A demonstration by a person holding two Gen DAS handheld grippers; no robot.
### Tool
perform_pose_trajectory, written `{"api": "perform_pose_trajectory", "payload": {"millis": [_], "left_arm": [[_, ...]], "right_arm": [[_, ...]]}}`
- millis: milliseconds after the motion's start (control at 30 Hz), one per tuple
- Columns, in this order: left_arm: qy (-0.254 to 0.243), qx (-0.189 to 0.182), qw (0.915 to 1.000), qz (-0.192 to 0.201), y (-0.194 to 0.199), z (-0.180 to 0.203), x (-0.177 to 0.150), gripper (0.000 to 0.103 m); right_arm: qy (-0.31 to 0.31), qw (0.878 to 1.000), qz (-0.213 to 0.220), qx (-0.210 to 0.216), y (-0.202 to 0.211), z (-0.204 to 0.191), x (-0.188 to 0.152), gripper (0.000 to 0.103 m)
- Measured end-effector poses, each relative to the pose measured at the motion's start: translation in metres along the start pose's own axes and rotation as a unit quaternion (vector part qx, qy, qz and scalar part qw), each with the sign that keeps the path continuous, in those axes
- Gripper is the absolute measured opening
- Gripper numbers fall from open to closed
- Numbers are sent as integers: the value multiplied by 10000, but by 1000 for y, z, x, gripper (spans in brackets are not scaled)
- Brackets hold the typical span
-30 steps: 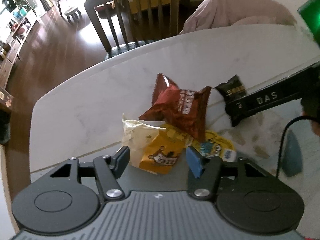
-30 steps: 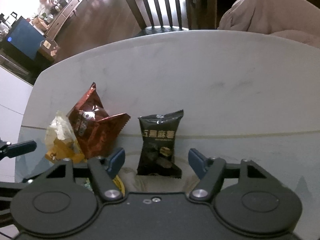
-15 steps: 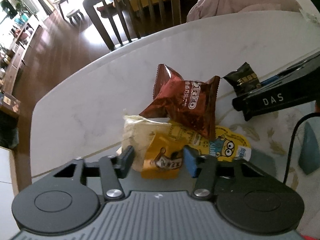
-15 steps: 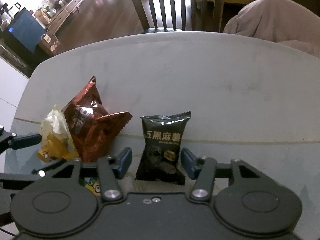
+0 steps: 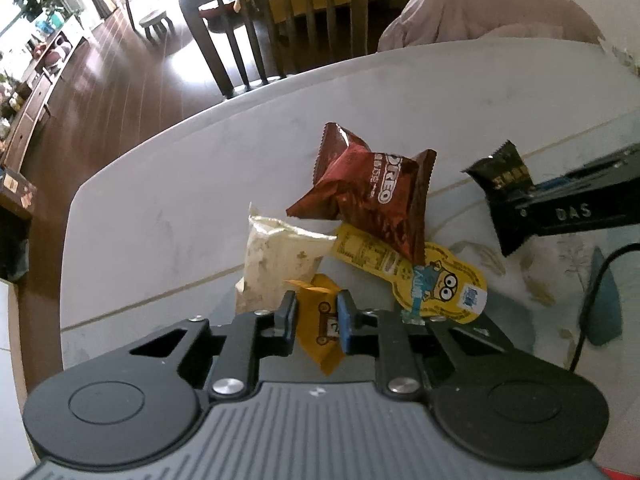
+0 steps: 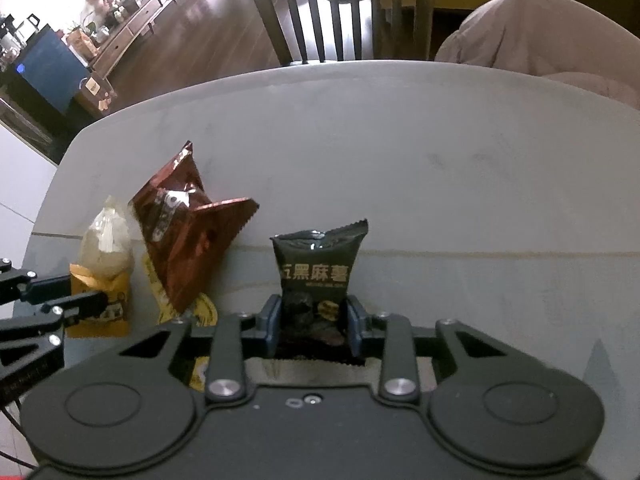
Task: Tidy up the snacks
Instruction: 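Grasp the black sesame packet with the right tool while the left tool grasps the yellow packet, then lift the black packet and yellow packet with both tools toward the box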
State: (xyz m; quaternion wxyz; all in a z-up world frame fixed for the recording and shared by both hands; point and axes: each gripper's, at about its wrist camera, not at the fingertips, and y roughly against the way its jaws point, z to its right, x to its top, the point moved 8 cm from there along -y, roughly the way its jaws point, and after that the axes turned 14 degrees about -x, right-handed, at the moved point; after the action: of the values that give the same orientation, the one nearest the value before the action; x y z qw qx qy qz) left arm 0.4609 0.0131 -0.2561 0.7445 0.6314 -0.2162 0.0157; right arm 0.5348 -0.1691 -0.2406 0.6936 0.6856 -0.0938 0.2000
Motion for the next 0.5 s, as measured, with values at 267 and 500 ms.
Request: {"api": "perform_pose_trajectory", "payload": {"millis": [267, 500], "left_arm": [[279, -83, 9995, 92, 26, -1, -15, 19], [394, -68, 9990, 217, 64, 6, -27, 19]], "right_arm": [[-65, 9998, 109, 157, 30, 4, -17, 31], [-28, 9990, 294, 347, 74, 1, -31, 31]]}}
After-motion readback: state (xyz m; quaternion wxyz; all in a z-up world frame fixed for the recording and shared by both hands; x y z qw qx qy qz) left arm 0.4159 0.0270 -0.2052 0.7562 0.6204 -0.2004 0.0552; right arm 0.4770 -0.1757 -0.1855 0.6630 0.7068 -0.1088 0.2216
